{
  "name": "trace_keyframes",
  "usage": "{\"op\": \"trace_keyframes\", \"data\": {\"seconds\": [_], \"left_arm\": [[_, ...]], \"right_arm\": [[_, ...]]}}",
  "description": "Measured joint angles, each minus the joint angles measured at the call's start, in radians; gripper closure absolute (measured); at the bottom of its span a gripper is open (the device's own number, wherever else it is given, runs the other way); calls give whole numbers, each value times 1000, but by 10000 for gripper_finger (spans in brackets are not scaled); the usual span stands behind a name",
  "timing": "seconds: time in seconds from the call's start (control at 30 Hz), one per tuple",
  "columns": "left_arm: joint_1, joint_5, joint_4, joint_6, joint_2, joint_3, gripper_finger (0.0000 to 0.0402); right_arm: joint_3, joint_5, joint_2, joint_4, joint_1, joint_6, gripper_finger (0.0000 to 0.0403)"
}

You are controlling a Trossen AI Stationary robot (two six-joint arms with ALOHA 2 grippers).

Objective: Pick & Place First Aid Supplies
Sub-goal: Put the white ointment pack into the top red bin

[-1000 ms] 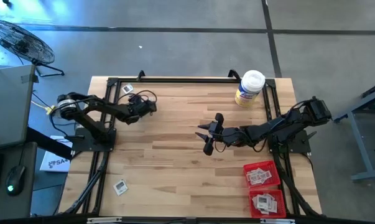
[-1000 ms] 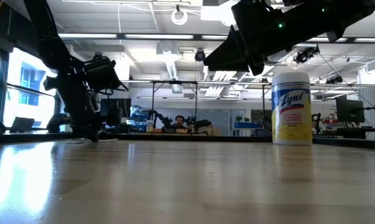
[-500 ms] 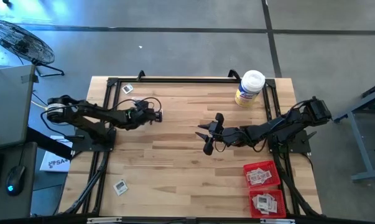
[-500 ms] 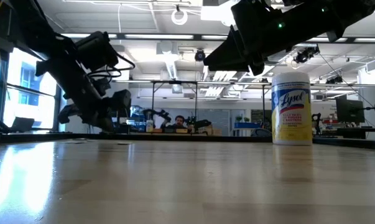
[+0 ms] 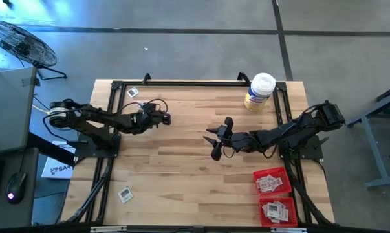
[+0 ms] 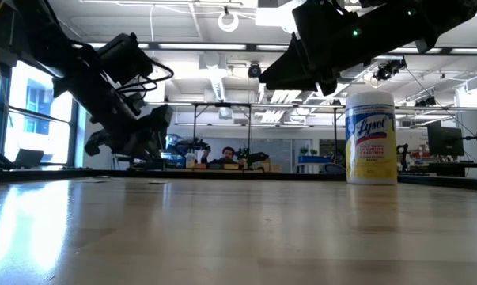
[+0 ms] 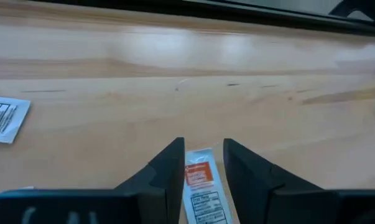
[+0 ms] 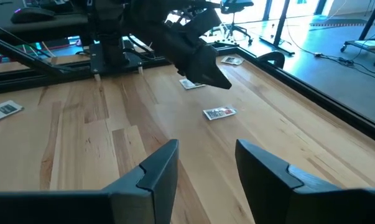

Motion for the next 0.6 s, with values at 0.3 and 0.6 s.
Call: {"op": "trace_keyframes", "data": {"seconds": [0.3,0.6], "left_arm": [[0,-23,116,-11,137,1,287],[14,-15,203,-44,247,1,287]], "right_arm": [[0,-4,0,8,0,0,249],[0,-23,0,8,0,0,249]]}}
